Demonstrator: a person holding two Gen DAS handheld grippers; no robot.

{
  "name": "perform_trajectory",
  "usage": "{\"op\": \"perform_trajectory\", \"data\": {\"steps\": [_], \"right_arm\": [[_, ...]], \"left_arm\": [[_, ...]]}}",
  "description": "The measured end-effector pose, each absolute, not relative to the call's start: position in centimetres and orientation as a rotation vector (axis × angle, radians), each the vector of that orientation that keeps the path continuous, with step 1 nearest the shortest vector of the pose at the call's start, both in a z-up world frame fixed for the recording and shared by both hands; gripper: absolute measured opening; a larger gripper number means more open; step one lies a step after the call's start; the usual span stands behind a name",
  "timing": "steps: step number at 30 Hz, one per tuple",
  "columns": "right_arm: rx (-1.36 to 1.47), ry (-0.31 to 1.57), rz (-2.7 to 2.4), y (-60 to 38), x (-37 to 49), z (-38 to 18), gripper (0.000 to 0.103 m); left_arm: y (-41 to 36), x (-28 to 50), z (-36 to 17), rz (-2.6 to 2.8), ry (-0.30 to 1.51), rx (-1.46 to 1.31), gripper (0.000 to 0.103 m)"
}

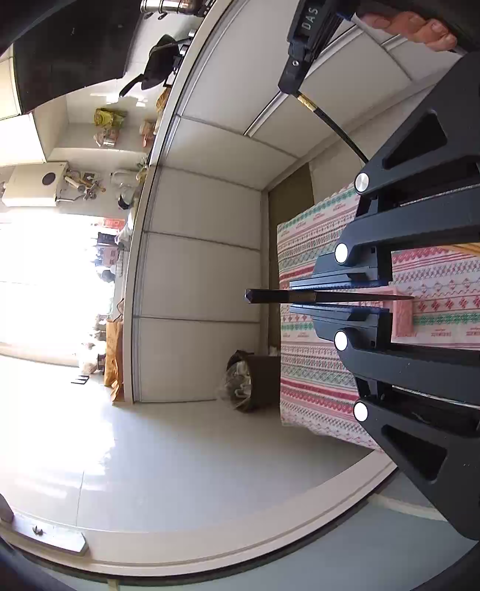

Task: Organize utensils
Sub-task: 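Carry both black pens over the pink basket, lower them in and open both tools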

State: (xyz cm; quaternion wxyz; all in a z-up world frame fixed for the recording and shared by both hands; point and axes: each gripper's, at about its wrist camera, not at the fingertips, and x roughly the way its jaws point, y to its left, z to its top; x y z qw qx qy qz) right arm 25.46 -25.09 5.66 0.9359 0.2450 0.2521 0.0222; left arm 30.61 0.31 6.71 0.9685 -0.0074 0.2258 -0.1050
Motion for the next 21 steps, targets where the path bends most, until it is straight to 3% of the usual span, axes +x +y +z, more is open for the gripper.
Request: {"op": "perform_trajectory", "data": {"steps": [10, 21], "right_arm": [[0.464, 0.501, 0.128, -20.8, 32.5, 3.7, 0.008], [0.417, 0.554, 0.149, -16.6, 36.5, 0.6, 0.008]], "left_arm": [[0.7, 38.7, 1.0, -0.160, 0.566, -0.066, 0.007], [4.3, 37.9, 0.1, -0.139, 0.537, -0.161, 0.024]]}}
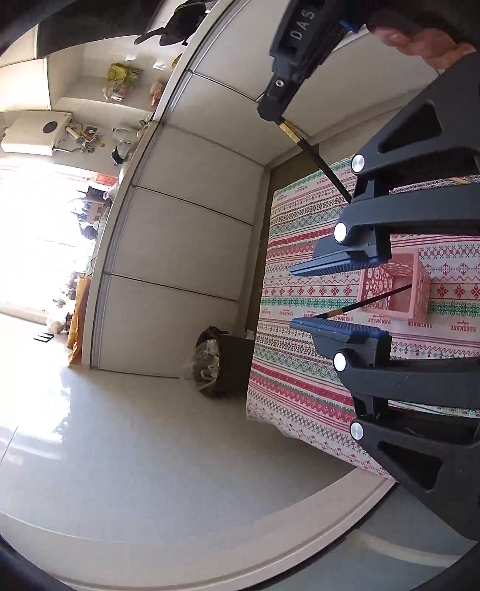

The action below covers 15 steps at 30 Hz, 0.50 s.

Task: Organize utensils
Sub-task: 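Carry both black pens over the pink basket, lower them in and open both tools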

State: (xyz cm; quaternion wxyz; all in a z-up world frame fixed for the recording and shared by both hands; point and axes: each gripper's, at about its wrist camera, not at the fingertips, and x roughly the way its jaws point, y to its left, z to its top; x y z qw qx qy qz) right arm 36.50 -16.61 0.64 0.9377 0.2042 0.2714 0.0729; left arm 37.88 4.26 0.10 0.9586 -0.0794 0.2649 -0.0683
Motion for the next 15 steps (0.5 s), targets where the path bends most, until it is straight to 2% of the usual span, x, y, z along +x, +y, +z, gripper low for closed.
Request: {"op": "perform_trajectory", "data": {"steps": [5, 10, 12, 15], "right_arm": [[0.389, 0.586, 0.164, -14.6, 37.7, -0.8, 0.009], [0.363, 0.616, 0.147, -13.5, 38.0, -2.0, 0.014], [0.364, 0.618, 0.136, -13.5, 38.0, -2.0, 0.020], [0.359, 0.613, 0.123, -13.8, 37.8, -1.8, 0.021]], "left_arm": [[5.2, 37.1, 0.9, -0.114, 0.521, -0.173, 0.029], [5.6, 37.0, 1.2, -0.106, 0.521, -0.181, 0.030], [5.6, 37.0, 1.2, -0.106, 0.523, -0.175, 0.030], [5.6, 36.9, 1.2, -0.109, 0.526, -0.173, 0.030]]}}
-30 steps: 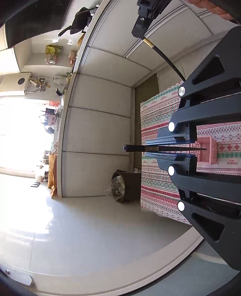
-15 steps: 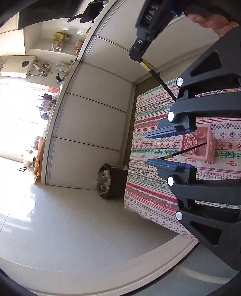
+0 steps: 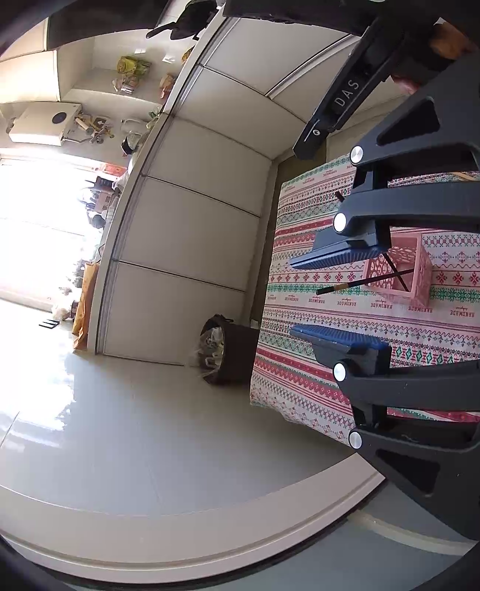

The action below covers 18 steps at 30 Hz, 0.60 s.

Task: Organize utensils
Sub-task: 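Carry both black pens over the pink basket, lower them in and open both tools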

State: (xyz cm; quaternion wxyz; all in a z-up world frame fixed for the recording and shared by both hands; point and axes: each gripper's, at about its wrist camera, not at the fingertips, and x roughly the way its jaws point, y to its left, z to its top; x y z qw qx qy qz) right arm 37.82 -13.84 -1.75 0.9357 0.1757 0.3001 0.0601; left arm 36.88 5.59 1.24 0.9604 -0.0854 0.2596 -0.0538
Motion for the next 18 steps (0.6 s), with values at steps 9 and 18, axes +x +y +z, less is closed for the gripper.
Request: {"op": "perform_trajectory", "data": {"steps": [9, 18], "right_arm": [[0.363, 0.583, 0.081, -15.6, 35.6, -1.3, 0.042], [0.365, 0.561, 0.012, -18.0, 32.8, -1.7, 0.073]], "left_arm": [[4.6, 36.7, 1.1, -0.120, 0.546, -0.147, 0.037], [2.2, 35.5, 1.4, -0.150, 0.536, -0.121, 0.065]]}}
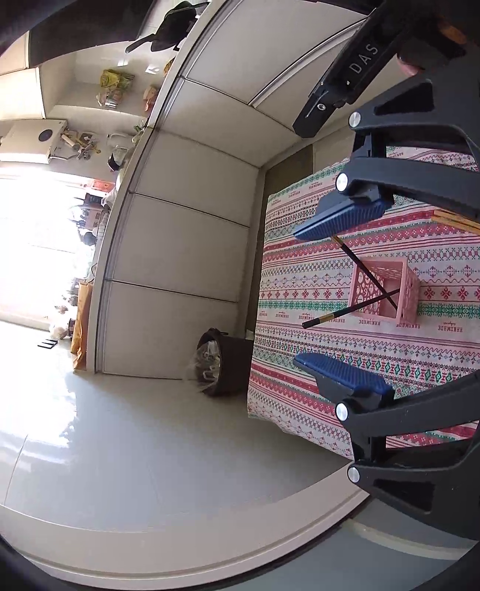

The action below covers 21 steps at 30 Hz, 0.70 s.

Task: Organize utensils
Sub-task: 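Carry both black pens over the pink basket, lower them in and open both tools, then grasp a chopstick with the left tool while the right tool grasps another chopstick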

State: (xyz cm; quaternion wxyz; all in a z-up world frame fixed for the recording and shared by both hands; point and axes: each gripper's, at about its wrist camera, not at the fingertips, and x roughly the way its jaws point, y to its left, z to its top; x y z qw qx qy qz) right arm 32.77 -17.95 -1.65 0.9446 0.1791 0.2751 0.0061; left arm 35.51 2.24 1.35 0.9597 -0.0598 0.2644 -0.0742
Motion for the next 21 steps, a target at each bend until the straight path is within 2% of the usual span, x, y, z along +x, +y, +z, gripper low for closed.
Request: {"op": "perform_trajectory", "data": {"steps": [3, 5, 10, 16, 21], "right_arm": [[0.351, 0.545, -0.043, -19.0, 31.3, -2.1, 0.088], [0.345, 0.541, -0.075, -19.9, 30.2, -2.5, 0.092], [0.340, 0.574, -0.159, -23.1, 27.6, -4.2, 0.096], [0.371, 0.714, -0.257, -27.5, 24.7, -8.2, 0.096], [0.423, 0.880, -0.257, -30.4, 23.4, -11.6, 0.096]], "left_arm": [[1.3, 35.1, 1.2, -0.167, 0.545, -0.088, 0.071], [0.6, 34.8, 0.9, -0.177, 0.559, -0.072, 0.079], [-1.3, 34.4, -0.1, -0.234, 0.626, -0.031, 0.093], [-4.5, 34.2, -2.5, -0.326, 0.745, 0.046, 0.096], [-8.1, 34.6, -6.5, -0.413, 0.945, 0.123, 0.096]]}}
